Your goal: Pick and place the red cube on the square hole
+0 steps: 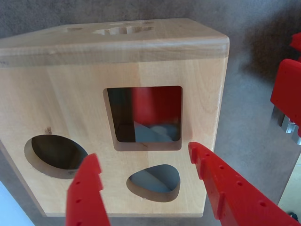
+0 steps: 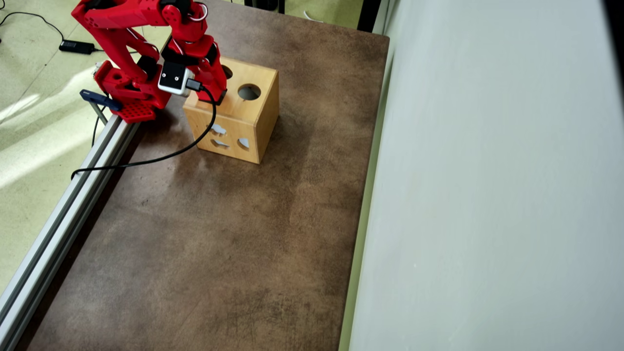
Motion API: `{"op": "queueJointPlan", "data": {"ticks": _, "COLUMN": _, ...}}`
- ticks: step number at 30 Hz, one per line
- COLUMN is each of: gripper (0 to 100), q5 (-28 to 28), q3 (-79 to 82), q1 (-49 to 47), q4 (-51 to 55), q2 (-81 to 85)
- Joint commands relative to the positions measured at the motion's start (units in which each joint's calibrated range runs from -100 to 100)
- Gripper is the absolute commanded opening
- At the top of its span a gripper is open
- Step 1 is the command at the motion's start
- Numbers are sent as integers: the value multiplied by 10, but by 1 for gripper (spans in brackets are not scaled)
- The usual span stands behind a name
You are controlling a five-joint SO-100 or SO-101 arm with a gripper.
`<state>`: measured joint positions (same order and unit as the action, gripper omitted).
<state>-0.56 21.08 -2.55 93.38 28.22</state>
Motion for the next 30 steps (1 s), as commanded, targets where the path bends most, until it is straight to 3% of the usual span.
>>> {"op": "queueJointPlan", "data": {"ticks": 1, "gripper": 35, "q5": 0, "q3": -5, "q1": 1, "q4": 3, "q2": 7}}
{"op": "queueJointPlan", "data": {"ticks": 30, "gripper": 35, "q5": -2, "q3": -13, "q1": 0, "q4": 3, "q2": 99}}
